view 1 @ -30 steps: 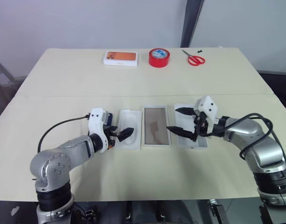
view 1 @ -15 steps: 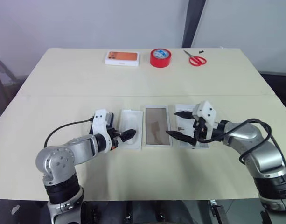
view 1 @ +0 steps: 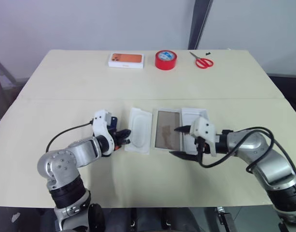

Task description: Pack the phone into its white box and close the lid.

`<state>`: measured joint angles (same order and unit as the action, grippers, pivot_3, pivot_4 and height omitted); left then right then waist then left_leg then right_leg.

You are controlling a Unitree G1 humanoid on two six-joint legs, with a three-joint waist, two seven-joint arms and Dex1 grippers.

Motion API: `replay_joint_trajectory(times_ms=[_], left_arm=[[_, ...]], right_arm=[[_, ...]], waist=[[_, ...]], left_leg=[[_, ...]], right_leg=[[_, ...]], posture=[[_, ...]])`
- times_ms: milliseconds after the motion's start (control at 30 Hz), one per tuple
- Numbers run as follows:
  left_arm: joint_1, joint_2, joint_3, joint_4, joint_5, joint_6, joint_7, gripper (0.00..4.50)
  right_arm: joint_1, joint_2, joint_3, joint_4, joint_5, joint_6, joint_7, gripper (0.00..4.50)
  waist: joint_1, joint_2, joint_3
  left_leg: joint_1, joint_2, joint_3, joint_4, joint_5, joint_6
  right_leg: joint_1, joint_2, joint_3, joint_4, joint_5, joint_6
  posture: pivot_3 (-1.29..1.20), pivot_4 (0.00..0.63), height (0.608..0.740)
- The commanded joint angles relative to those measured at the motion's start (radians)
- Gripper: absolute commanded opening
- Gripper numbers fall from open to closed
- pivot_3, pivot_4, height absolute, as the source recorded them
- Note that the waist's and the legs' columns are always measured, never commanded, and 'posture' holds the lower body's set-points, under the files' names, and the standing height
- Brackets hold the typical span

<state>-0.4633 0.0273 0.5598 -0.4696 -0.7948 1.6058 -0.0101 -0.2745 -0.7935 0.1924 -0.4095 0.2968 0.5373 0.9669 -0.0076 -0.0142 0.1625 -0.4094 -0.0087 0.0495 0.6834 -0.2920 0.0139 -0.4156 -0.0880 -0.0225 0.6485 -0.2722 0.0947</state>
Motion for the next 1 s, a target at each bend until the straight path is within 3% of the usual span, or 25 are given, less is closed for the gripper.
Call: replay_joint_trajectory(times_ms=[33,100,167,233,400,433,467,867,967,1000], left_arm=[[-0.050,-0.002,0.089,0.000,-0.042,0.009,-0.015,0.01],[-0.060,0.009,0.103,0.007,-0.052,0.009,-0.020,0.01],[-0.067,0.015,0.116,0.013,-0.060,0.009,-0.018,0.00],[-0.080,0.016,0.138,0.019,-0.066,0.009,-0.015,0.00],[-0.102,0.018,0.179,0.030,-0.089,0.009,-0.006,0.00],[-0.107,0.017,0.188,0.033,-0.095,0.009,-0.004,0.00],[-0.113,0.018,0.198,0.036,-0.104,0.009,0.000,0.00],[-0.137,0.003,0.231,0.063,-0.186,0.009,0.075,0.00],[-0.131,-0.013,0.221,0.060,-0.203,0.009,0.096,0.00],[-0.130,-0.017,0.216,0.060,-0.208,0.009,0.103,0.00]], right_arm=[[-0.026,0.000,0.065,0.012,-0.067,-0.040,0.010,4.50],[-0.040,0.010,0.100,0.031,-0.092,-0.050,0.017,4.50],[-0.060,0.028,0.134,0.051,-0.121,-0.054,0.013,3.95],[-0.083,0.047,0.168,0.068,-0.154,-0.065,0.012,3.21],[-0.131,0.113,0.228,0.075,-0.191,-0.057,0.009,0.57],[-0.139,0.125,0.239,0.077,-0.199,-0.056,0.009,0.15],[-0.151,0.145,0.253,0.081,-0.207,-0.051,0.003,0.03],[-0.265,0.316,0.316,0.192,-0.299,-0.060,-0.051,0.03],[-0.262,0.310,0.285,0.161,-0.263,-0.042,-0.025,0.85],[-0.257,0.303,0.271,0.145,-0.251,-0.043,-0.018,1.30]], waist=[[0.000,0.000,0.000],[0.000,0.000,0.000],[0.000,-0.001,0.000],[0.000,-0.001,0.000],[-0.001,-0.001,0.001],[-0.001,-0.001,0.001],[-0.001,-0.001,0.001],[-0.002,-0.002,0.001],[-0.002,-0.002,0.001],[-0.002,-0.002,0.001]], left_leg=[[0.000,0.000,0.000,0.000,0.000,0.000],[0.000,0.000,0.000,0.000,0.000,0.000],[0.000,0.000,0.000,0.000,0.000,-0.001],[0.000,0.000,-0.001,0.000,0.001,-0.001],[0.000,0.000,-0.001,0.000,0.001,-0.002],[0.000,0.000,-0.001,0.000,0.001,-0.002],[0.000,0.000,-0.001,0.000,0.001,-0.002],[0.000,0.000,-0.002,0.000,0.001,-0.003],[0.000,0.000,-0.002,0.000,0.001,-0.003],[0.000,0.000,-0.003,0.000,0.001,-0.003]], right_leg=[[0.000,0.000,0.000,0.000,0.000,0.000],[0.000,0.000,0.000,0.000,0.000,0.000],[0.001,0.000,-0.001,0.000,0.000,0.000],[0.001,0.000,-0.001,0.000,0.000,0.000],[0.001,0.000,-0.002,0.000,0.000,0.000],[0.001,0.000,-0.002,0.000,0.000,0.000],[0.001,0.000,-0.002,0.000,0.000,0.000],[0.001,0.000,-0.004,0.000,0.000,0.000],[0.001,0.000,-0.004,0.000,0.000,0.000],[0.001,0.000,-0.004,0.000,0.000,0.000]], posture=[[0.00,0.150,0.719],[0.00,0.150,0.719],[0.00,0.150,0.719],[0.00,0.150,0.719],[0.00,0.150,0.719],[0.00,0.150,0.719],[0.00,0.150,0.719],[0.00,0.150,0.719],[0.00,0.150,0.719],[0.00,0.150,0.719]])
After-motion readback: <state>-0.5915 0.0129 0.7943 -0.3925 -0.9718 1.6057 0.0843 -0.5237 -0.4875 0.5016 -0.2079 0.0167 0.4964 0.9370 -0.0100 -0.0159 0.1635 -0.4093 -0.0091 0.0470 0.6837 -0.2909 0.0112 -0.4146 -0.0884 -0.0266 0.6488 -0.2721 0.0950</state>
